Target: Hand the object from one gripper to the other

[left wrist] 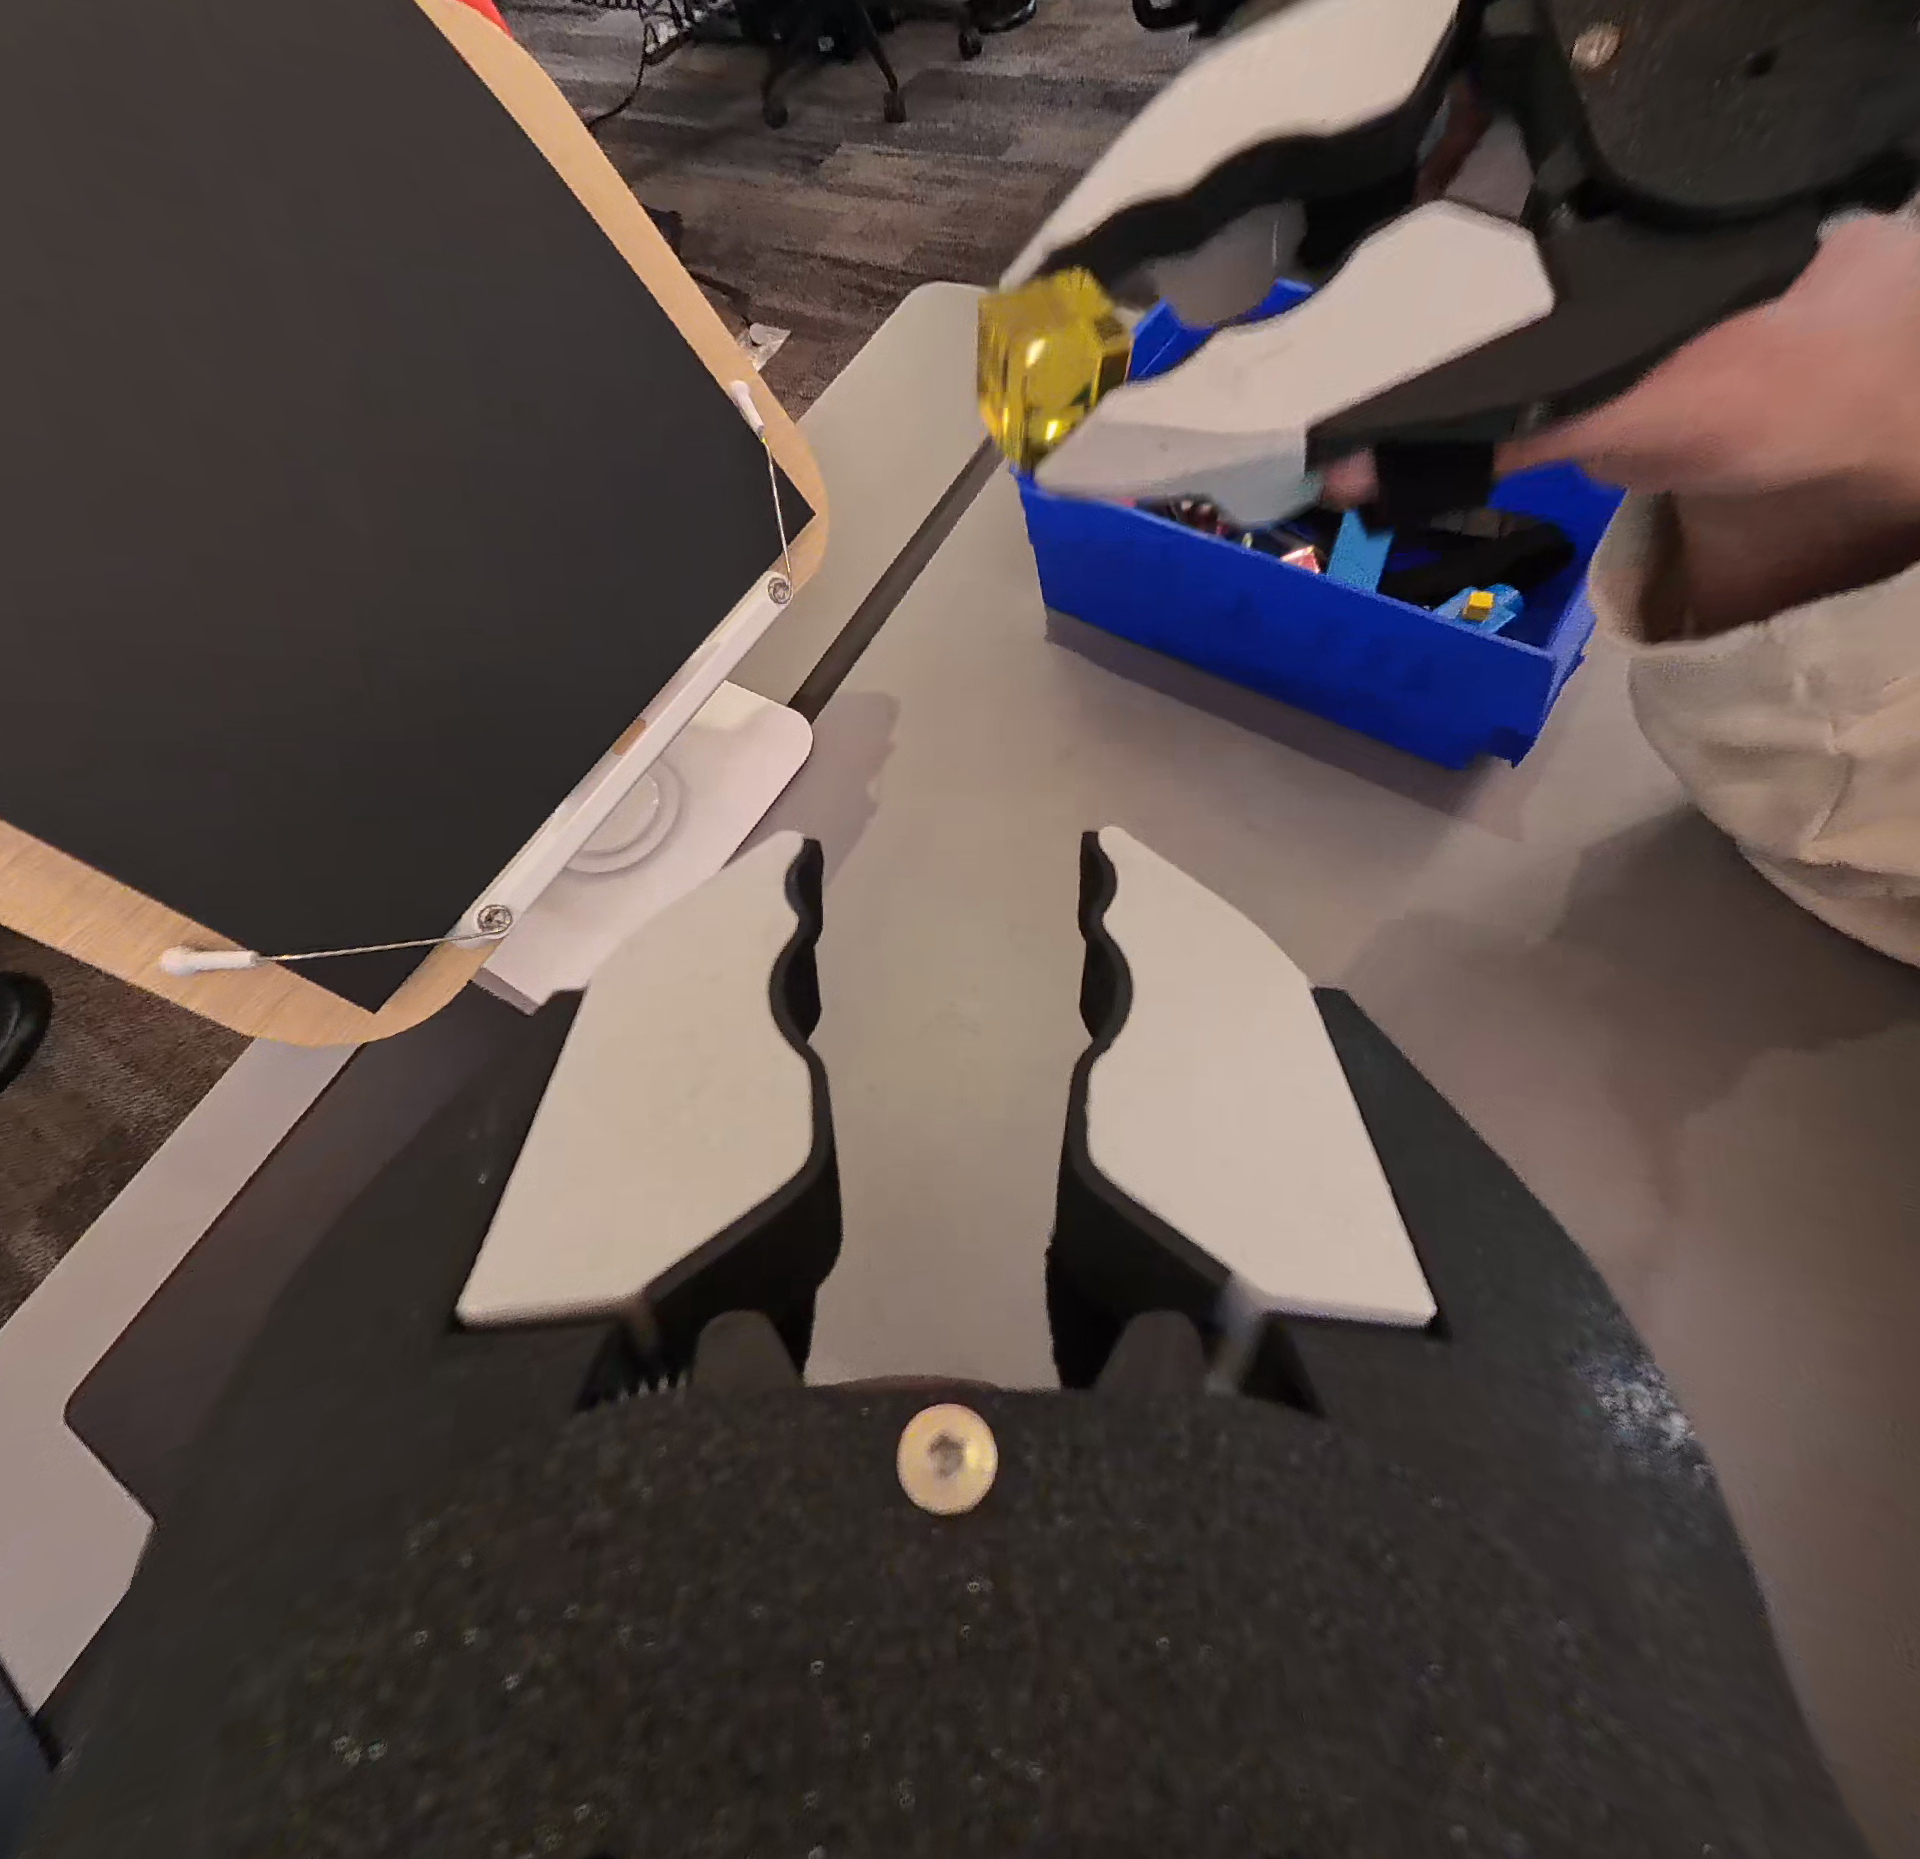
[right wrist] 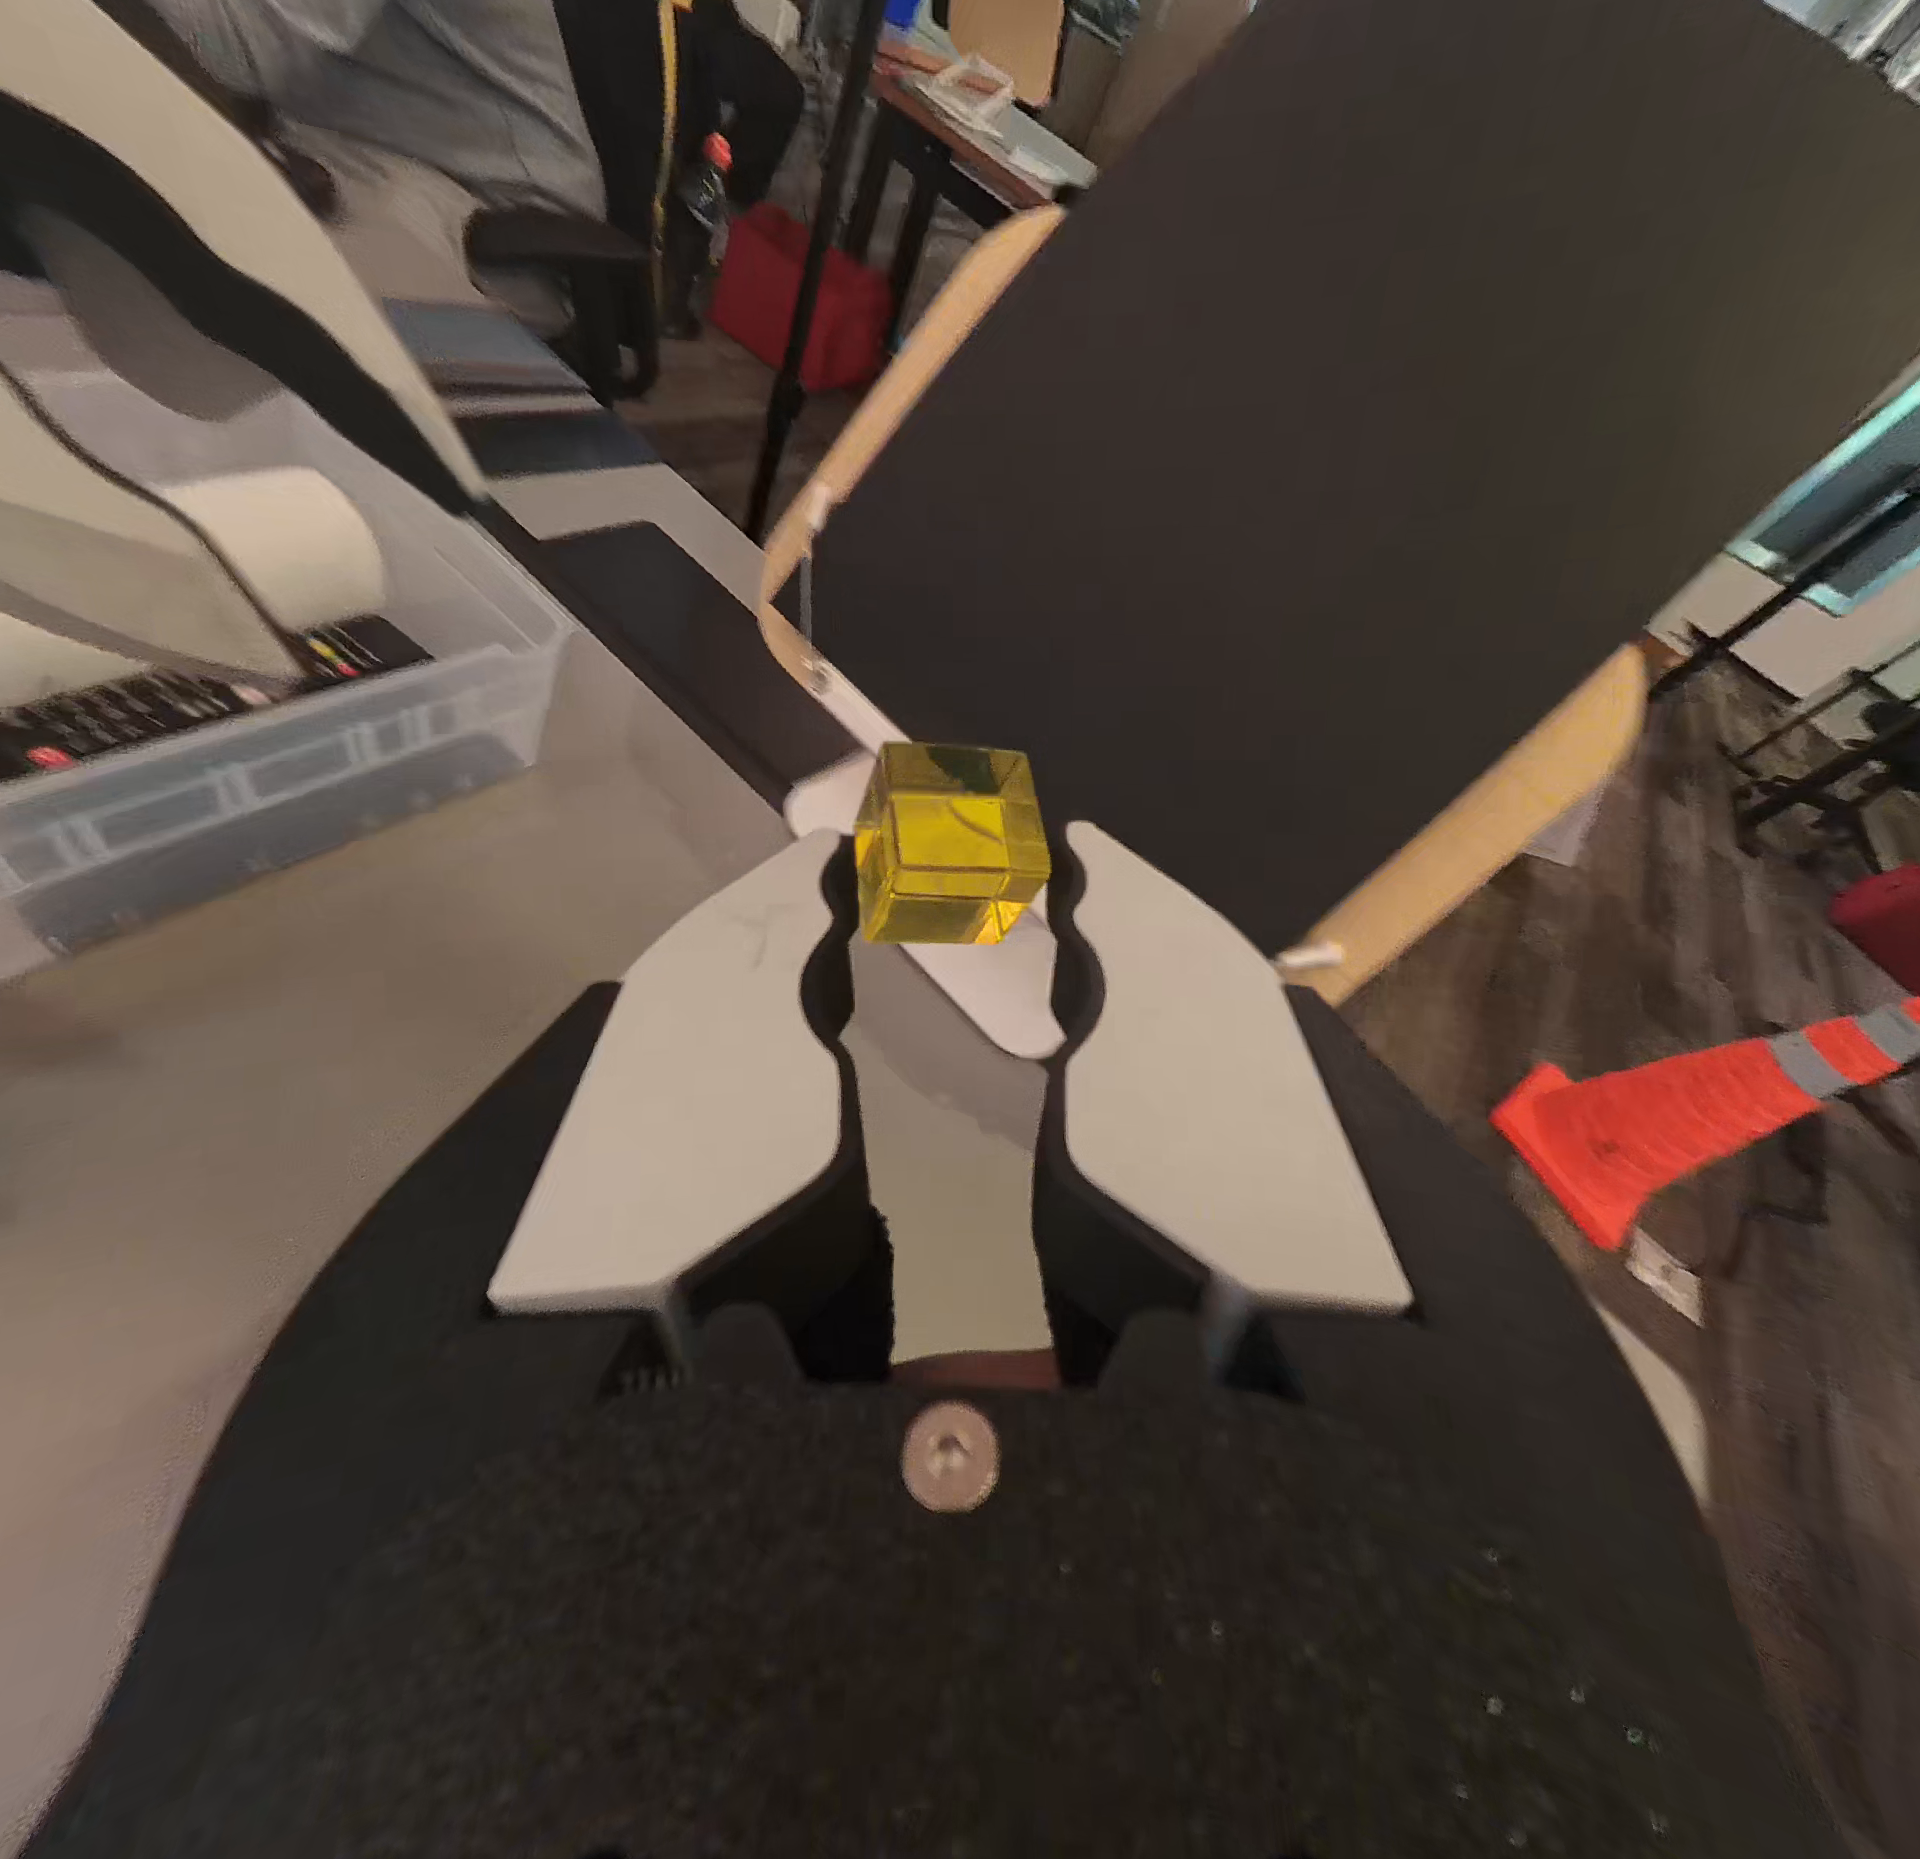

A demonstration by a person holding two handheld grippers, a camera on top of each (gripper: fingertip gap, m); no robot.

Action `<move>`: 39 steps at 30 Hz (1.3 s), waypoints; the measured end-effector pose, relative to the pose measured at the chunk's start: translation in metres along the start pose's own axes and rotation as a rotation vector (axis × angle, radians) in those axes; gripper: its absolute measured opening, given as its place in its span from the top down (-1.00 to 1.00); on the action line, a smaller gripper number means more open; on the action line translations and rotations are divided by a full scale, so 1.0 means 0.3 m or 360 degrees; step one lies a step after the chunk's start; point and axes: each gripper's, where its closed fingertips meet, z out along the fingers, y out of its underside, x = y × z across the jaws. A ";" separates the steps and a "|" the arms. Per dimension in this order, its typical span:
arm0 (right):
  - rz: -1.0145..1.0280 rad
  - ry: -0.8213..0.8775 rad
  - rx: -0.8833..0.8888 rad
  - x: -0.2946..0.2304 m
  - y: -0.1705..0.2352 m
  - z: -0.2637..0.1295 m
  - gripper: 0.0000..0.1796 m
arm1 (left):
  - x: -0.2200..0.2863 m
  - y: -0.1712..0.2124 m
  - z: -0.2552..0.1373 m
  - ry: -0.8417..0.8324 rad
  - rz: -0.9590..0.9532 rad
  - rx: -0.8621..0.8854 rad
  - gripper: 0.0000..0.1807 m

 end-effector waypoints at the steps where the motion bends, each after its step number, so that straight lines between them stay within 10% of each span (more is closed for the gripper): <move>1: -0.0038 0.0050 -0.0052 0.049 0.022 -0.014 0.61 | 0.000 0.005 0.003 -0.0004 0.0007 -0.0015 0.48; 10: -0.0052 -0.0006 -0.1172 0.440 0.758 -0.148 0.61 | 0.034 0.020 0.035 0.0002 0.0103 -0.0087 0.48; 20: 0.0237 -0.0094 -0.1294 0.465 1.062 0.036 0.62 | 0.068 0.044 0.082 0.0035 0.0172 -0.0174 0.45; 30: 0.0311 0.0067 -0.1237 0.509 0.976 -0.090 0.33 | 0.031 0.064 0.057 0.0140 -0.0284 -0.0075 0.52; 39: 0.0607 -0.0058 0.0032 0.196 0.381 -0.276 0.51 | -0.057 0.274 -0.421 0.0250 -0.1090 0.0296 0.56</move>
